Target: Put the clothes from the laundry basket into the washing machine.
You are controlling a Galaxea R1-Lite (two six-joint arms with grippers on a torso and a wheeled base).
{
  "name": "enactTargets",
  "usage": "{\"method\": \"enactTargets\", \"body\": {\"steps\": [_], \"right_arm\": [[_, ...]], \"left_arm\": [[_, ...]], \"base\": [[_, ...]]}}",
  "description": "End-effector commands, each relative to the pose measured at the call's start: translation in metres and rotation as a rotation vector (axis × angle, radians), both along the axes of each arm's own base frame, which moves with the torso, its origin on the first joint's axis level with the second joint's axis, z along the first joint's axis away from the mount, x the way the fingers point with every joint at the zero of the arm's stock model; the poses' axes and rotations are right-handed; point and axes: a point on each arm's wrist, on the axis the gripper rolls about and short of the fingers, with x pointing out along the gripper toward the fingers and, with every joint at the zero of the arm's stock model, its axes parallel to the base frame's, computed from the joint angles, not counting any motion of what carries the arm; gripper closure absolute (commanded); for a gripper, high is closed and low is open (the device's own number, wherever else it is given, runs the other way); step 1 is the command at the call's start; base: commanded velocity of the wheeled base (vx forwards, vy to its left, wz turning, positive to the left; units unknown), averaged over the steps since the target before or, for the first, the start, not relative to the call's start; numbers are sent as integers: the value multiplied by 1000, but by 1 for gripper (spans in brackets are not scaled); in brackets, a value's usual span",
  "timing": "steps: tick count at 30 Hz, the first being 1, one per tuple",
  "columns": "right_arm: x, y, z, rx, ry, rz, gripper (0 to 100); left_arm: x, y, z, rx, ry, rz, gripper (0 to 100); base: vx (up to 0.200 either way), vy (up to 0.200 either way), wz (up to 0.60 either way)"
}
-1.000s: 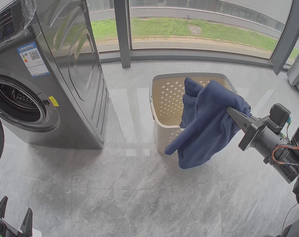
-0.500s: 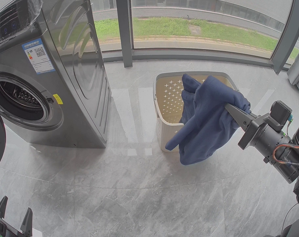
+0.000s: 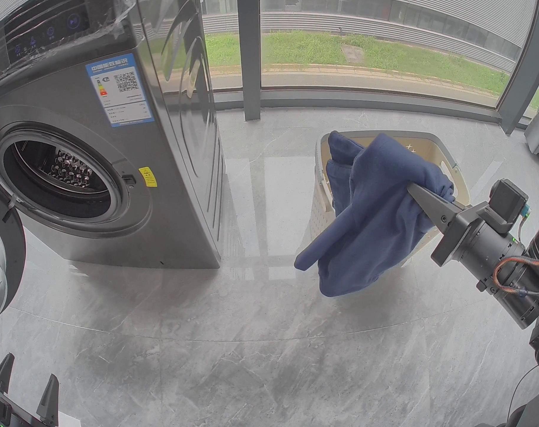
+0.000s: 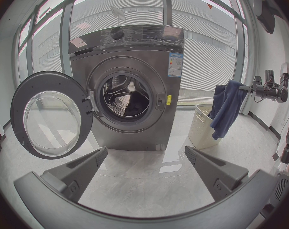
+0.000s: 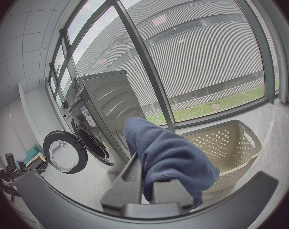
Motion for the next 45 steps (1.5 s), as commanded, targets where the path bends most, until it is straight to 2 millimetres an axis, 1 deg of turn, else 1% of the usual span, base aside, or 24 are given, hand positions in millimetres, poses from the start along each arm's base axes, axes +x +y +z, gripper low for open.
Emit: {"method": "enactTargets", "body": {"steps": [1, 26, 32, 45], "right_arm": [[1, 1, -1, -1, 2, 0, 100], [1, 2, -1, -1, 2, 3, 100], [1, 3, -1, 0, 1, 8, 100], [1, 4, -2, -3, 3, 11, 100]], "left_arm": [[1, 0, -5, -1, 11, 0, 0], [1, 0, -5, 2, 12, 0, 0], [1, 0, -5, 2, 12, 0, 0], [1, 0, -5, 2, 12, 2, 0]], "base": [[0, 200, 0], [0, 200, 0], [0, 0, 0], [-200, 0, 0]]}}
